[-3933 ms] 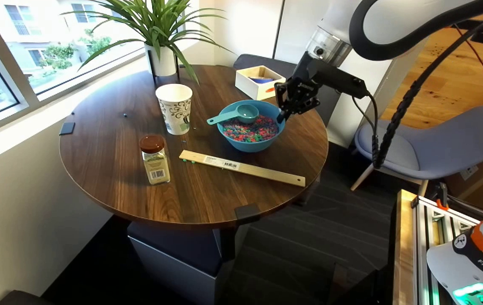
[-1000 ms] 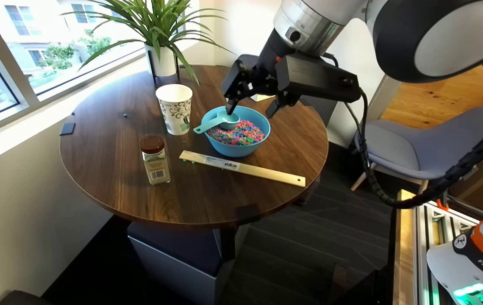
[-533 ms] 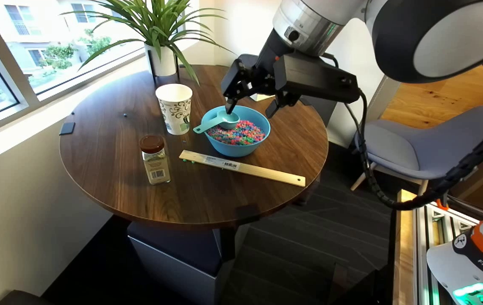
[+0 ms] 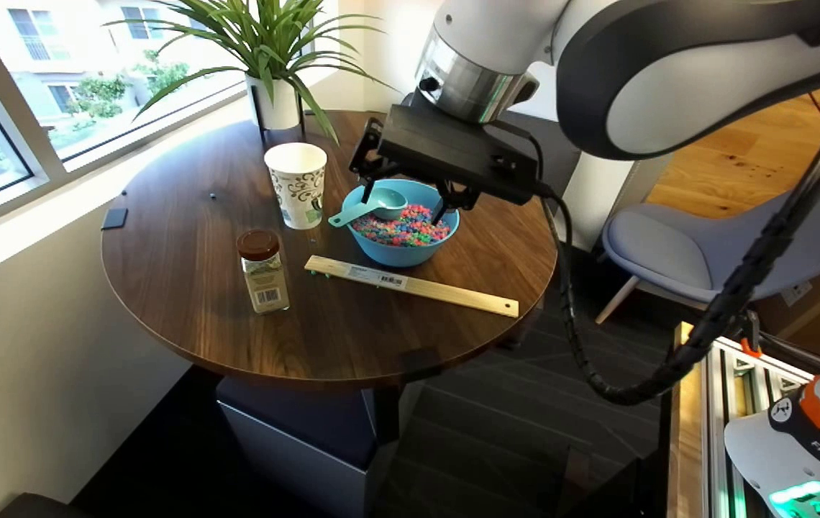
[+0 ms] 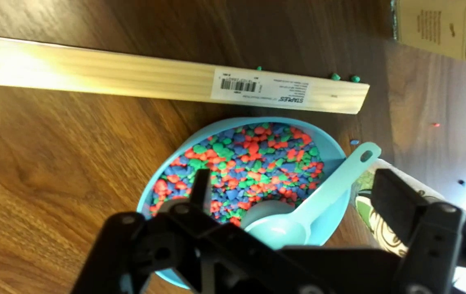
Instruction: Move the bowl to the left then put the spoon into the cup
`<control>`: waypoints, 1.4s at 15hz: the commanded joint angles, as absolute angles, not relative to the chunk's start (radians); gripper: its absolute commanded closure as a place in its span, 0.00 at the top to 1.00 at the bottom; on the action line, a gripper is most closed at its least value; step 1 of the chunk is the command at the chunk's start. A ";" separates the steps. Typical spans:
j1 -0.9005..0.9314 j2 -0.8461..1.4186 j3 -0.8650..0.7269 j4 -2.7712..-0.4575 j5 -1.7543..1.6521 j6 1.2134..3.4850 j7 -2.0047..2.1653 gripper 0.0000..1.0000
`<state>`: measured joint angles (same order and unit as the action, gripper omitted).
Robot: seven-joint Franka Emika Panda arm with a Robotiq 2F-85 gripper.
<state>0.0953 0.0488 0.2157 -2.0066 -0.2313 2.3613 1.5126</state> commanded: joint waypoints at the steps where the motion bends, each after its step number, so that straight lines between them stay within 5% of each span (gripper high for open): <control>1: 0.126 0.057 0.181 -1.995 -0.221 2.367 1.510 1.00; 11: 0.149 0.256 0.111 -1.727 -0.214 2.079 1.824 0.98; 16: 0.176 0.340 0.083 -1.610 -0.174 2.047 1.953 0.56; 21: 0.194 0.392 0.053 -1.538 -0.171 2.066 2.042 0.63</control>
